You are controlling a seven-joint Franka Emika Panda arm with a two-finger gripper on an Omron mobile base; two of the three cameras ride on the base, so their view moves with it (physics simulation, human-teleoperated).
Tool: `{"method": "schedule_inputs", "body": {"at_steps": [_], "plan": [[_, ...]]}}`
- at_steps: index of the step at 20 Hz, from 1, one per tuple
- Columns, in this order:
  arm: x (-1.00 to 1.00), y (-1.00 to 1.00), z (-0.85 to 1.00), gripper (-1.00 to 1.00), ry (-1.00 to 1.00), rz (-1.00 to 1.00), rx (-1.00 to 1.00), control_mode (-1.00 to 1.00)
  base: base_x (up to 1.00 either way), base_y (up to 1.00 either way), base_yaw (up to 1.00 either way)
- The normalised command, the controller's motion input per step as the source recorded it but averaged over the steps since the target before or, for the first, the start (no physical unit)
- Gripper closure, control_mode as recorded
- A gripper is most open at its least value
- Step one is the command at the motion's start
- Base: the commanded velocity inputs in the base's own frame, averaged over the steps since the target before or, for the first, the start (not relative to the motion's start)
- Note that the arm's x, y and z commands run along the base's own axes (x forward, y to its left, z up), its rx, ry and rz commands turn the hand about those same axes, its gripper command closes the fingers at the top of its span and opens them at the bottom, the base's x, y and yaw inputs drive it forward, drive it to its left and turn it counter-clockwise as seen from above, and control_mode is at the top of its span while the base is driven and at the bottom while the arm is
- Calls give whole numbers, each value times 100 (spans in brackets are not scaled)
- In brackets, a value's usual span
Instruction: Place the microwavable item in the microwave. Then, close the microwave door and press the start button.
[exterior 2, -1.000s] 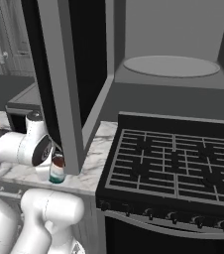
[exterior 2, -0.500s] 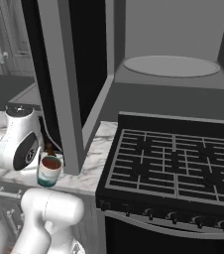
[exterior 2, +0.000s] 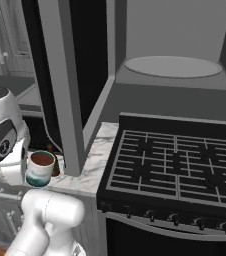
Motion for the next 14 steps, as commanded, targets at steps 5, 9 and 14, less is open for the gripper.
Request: {"method": "schedule_inputs", "body": {"at_steps": [5,9,14], "plan": [[-14,0,62,100,8,0,-7,-100,0,0,0],[-22,0,29,100,7,0,-5,-100,0,0,0],[-20,10,-3,100,5,0,0,-100,0,0,0]]}}
